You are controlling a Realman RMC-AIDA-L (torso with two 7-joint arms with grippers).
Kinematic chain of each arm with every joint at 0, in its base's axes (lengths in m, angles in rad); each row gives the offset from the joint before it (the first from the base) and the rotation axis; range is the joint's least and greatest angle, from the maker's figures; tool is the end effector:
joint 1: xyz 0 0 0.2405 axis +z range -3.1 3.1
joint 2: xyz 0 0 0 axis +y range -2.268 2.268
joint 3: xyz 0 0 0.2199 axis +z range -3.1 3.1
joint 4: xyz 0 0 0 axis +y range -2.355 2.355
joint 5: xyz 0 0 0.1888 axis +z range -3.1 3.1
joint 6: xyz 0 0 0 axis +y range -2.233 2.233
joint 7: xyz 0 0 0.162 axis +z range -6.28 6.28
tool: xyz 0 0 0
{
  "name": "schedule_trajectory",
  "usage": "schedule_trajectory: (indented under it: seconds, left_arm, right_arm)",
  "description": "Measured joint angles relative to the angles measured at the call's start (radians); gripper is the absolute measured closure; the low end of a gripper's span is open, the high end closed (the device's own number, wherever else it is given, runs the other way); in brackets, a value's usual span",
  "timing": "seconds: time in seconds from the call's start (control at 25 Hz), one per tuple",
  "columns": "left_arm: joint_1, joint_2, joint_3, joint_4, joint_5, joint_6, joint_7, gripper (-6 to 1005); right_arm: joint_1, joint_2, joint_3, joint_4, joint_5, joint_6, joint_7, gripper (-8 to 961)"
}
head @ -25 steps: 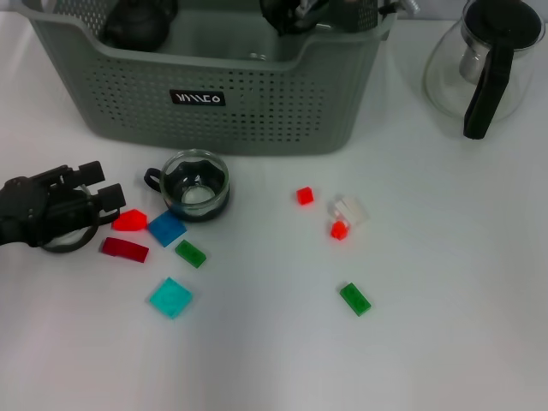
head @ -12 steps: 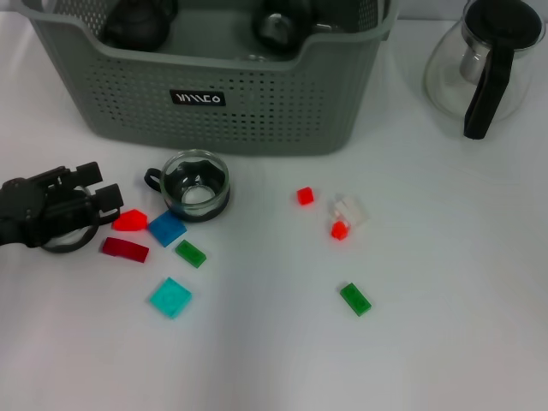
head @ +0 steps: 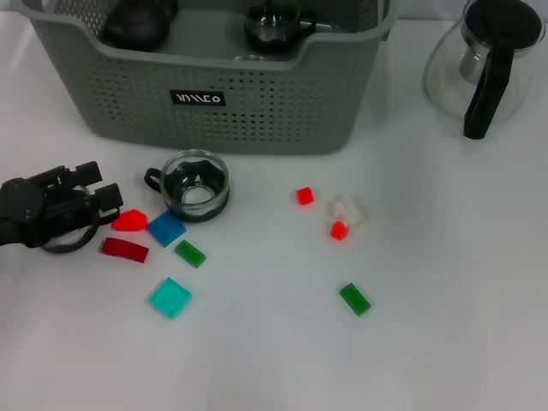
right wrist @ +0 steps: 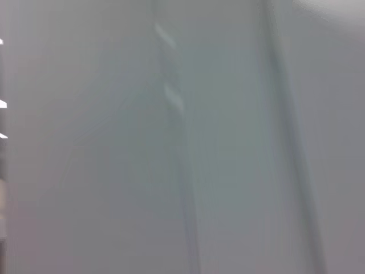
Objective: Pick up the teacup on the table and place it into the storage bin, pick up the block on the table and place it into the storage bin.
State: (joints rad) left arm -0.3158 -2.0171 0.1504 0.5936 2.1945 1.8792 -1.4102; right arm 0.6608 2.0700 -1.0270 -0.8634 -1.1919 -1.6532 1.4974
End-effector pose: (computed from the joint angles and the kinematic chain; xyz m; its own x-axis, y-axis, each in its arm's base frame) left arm -0.2861 0.2243 0.0599 0.4878 0.4943 0.7195 0.7416 -0.6695 -0.0429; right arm 0.0471 0.3215 0.0679 0.4596 0.0118 -0.8881 -0.0942 -0.9936 -0.0619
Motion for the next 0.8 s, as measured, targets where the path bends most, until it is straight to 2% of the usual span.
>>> schedule_trajectory:
  seconds: [0.08,0.16,0.36,0.48,0.56,0.68,0.8]
  left_arm:
    - [-0.004,0.000,0.000,0.000,-0.001,-0.001,0.000,221]
    - [-0.007,0.001,0.000,0.000,0.000,-0.001,-0.001,221]
    - [-0.009,0.008,0.000,0.011,0.004,0.004,-0.015,221]
    - [-0.008,0.012,0.002,0.046,0.005,0.015,-0.062,221]
    - [-0.009,0.017,0.012,0.093,0.006,0.033,-0.114,221]
    - [-0.018,0.026,0.046,0.211,0.008,0.082,-0.247,221]
    - [-0.030,0.050,0.143,0.369,0.009,0.103,-0.536,221]
  right_arm:
    - [-0.036,-0.014,0.037,0.052,0.004,-0.134,-0.037,237]
    - [-0.079,-0.030,0.042,0.069,-0.073,-0.203,-0.040,238]
    - [-0.135,-0.038,0.040,0.023,-0.452,-0.198,-0.004,241]
    - [-0.141,-0.037,0.048,0.000,-0.657,-0.163,0.053,242]
    - [-0.136,-0.033,0.059,-0.006,-0.735,-0.127,0.080,241]
    - [-0.124,-0.030,0.070,-0.009,-0.794,-0.099,0.094,240]
    - [-0.106,-0.031,0.068,-0.009,-0.827,-0.098,0.098,240]
